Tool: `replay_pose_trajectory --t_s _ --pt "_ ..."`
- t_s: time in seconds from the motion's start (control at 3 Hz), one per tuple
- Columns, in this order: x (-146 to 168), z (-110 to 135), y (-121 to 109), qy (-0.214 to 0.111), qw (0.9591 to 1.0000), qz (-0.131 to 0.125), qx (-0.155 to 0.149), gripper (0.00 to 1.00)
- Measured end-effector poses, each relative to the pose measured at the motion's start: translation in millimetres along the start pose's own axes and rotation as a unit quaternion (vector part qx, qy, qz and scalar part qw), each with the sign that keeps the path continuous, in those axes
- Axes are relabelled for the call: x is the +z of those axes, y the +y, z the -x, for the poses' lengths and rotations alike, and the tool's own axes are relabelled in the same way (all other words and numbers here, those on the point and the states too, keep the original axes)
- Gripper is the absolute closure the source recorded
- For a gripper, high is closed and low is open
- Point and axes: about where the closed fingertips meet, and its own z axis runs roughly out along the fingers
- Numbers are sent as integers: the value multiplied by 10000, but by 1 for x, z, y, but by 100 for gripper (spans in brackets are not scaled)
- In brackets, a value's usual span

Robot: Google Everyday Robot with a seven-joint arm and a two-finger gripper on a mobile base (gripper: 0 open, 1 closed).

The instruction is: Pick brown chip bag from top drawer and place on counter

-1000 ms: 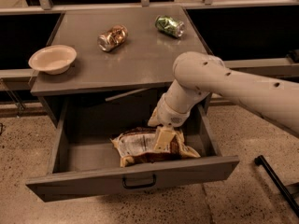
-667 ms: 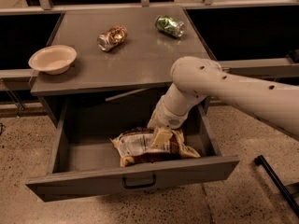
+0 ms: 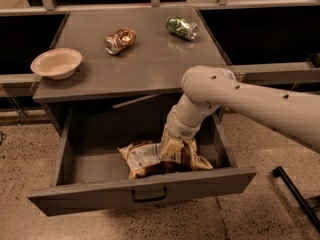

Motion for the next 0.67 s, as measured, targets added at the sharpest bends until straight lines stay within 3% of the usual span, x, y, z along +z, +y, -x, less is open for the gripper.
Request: replay_pose_trajectory --t_s 0.33,0.67 --pt "-34 5 9 -293 9994 -57 -159 100" --pt "-107 13 19 -615 9971 -211 -403 100"
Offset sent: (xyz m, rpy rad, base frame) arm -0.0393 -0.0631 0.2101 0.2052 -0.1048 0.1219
